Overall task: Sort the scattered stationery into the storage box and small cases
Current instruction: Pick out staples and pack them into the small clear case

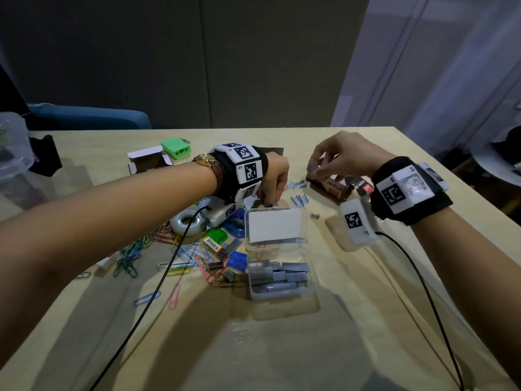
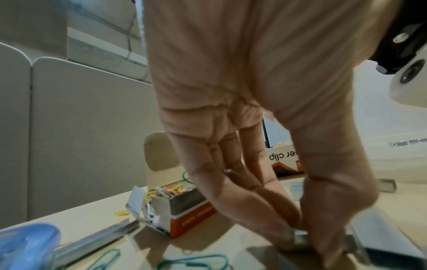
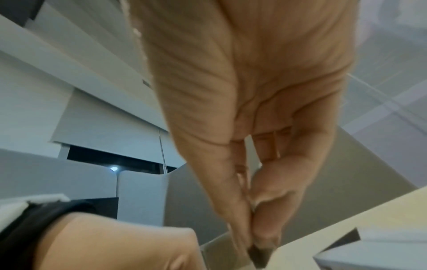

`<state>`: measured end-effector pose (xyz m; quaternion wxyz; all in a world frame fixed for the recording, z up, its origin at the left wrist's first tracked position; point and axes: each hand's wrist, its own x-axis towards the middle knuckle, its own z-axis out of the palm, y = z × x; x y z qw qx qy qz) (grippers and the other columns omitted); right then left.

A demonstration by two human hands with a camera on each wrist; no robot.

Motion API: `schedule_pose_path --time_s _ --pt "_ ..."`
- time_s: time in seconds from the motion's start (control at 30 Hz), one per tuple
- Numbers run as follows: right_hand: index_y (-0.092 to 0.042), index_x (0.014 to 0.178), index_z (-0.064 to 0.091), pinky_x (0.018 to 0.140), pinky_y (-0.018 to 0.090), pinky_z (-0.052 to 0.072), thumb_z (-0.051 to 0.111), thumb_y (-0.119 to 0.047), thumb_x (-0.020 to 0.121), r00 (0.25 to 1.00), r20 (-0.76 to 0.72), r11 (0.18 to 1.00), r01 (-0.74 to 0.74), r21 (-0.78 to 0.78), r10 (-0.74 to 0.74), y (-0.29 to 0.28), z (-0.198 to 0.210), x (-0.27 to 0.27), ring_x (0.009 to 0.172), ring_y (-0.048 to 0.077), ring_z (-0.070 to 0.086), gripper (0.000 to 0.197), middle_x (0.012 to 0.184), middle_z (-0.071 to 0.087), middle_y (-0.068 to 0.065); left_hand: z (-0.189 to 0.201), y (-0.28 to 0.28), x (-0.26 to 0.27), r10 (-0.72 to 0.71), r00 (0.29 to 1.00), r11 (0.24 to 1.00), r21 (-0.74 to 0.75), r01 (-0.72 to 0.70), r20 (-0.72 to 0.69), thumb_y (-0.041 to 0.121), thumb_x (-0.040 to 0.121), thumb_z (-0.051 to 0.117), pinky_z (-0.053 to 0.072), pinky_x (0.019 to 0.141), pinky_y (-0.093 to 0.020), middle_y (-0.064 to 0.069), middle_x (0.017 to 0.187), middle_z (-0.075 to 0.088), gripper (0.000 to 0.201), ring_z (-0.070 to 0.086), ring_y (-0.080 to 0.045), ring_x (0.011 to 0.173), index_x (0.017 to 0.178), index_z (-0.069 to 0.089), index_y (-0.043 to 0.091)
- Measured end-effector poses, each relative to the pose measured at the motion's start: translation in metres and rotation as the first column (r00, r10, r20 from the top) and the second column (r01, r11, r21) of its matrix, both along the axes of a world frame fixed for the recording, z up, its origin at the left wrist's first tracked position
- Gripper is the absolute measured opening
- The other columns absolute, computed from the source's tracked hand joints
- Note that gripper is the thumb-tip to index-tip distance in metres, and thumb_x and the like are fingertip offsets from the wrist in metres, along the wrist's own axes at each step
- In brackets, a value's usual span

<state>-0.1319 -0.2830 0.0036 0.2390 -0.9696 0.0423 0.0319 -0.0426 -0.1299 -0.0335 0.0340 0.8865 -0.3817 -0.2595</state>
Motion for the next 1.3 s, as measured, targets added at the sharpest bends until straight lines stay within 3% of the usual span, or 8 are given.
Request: schedule_pose_path --time_s 0.13,0.27,0.43,0.5,0.6,0.83,1.03,1.3 --pt "-0.013 0.092 0.074 0.055 0.014 0.052 0.074 -0.008 0.084 0.991 0.131 0.975 -0.012 0.223 -0.018 -0.001 0.001 -0.003 0.071 0.010 0.069 0.010 0.073 0.071 0.005 0.003 0.011 0.002 -0.001 1.000 1.000 -0.029 0.001 -0.008 0.009 0.069 0.085 0.057 0.065 -0.024 -0.003 0.081 0.072 0.016 0.064 -0.014 0.070 0.081 0.075 0.008" --pt "-0.004 0.095 0.074 0.075 0.022 0.059 0.073 -0.007 0.084 0.980 0.170 0.910 0.027 0.413 -0.106 -0.002 -0.001 -0.001 0.079 0.015 0.072 0.012 0.086 0.074 0.012 0.012 0.031 0.009 0.064 0.996 0.983 -0.168 -0.074 -0.064 0.014 0.068 0.086 0.059 0.071 -0.027 -0.007 0.081 0.074 0.020 0.067 -0.012 0.069 0.081 0.074 0.005" --pt "-0.004 0.102 0.074 0.077 0.021 0.058 0.068 -0.016 0.089 0.980 0.177 0.856 -0.011 0.517 -0.094 0.004 0.000 -0.003 0.088 0.016 0.073 0.019 0.092 0.075 0.010 0.021 0.054 0.010 0.134 0.930 0.846 -0.449 -0.288 -0.343 0.001 0.074 0.079 0.058 0.065 -0.022 -0.007 0.071 0.072 0.016 0.069 -0.017 0.068 0.083 0.066 0.004" --pt "-0.006 0.102 0.074 0.078 0.021 0.057 0.069 -0.016 0.088 0.980 0.181 0.849 -0.028 0.528 -0.081 0.007 0.001 -0.004 0.089 0.015 0.072 0.019 0.092 0.076 0.008 0.025 0.061 0.009 0.131 0.889 0.788 -0.498 -0.362 -0.438 0.000 0.076 0.076 0.059 0.068 -0.023 -0.006 0.071 0.071 0.027 0.070 -0.017 0.072 0.099 0.065 0.007" --pt "-0.010 0.101 0.076 0.079 0.021 0.057 0.073 -0.013 0.085 0.964 0.245 0.900 -0.016 0.435 -0.102 0.009 0.001 -0.006 0.087 0.011 0.071 0.016 0.088 0.075 0.003 0.030 0.071 0.005 0.095 0.792 0.741 -0.489 -0.461 -0.602 -0.002 0.083 0.067 0.059 0.069 -0.024 -0.008 0.078 0.071 0.040 0.071 -0.020 0.083 0.120 0.064 0.015" --pt "-0.012 0.090 0.078 0.071 0.018 0.058 0.084 -0.021 0.072 0.918 0.394 0.974 -0.042 0.223 -0.050 0.024 0.000 -0.008 0.070 0.006 0.070 0.021 0.078 0.074 0.000 0.030 0.076 -0.005 0.315 0.601 0.564 -0.364 -0.741 -0.735 0.009 0.079 0.070 0.053 0.050 -0.014 -0.017 0.095 0.072 0.029 0.069 -0.010 0.065 0.107 0.069 0.002" --pt "-0.011 0.088 0.078 0.069 0.025 0.060 0.083 -0.021 0.074 0.923 0.381 0.974 -0.035 0.225 -0.055 0.030 -0.002 -0.007 0.067 0.006 0.071 0.018 0.074 0.073 -0.002 0.022 0.074 -0.011 0.254 0.275 0.317 -0.188 -0.929 -0.927 0.015 0.079 0.071 0.053 0.047 -0.015 -0.018 0.104 0.066 0.035 0.069 -0.012 0.064 0.109 0.063 -0.001" --pt "-0.011 0.090 0.078 0.081 0.028 0.059 0.082 -0.013 0.075 0.919 0.384 0.939 -0.055 0.339 -0.085 0.027 -0.007 -0.004 0.081 0.009 0.071 0.015 0.085 0.075 0.001 0.017 0.067 -0.012 0.157 0.244 0.095 -0.231 -0.968 -0.957 0.000 0.096 0.051 0.054 0.081 -0.021 -0.020 0.098 0.066 0.015 0.068 -0.021 0.083 0.100 0.062 -0.008"
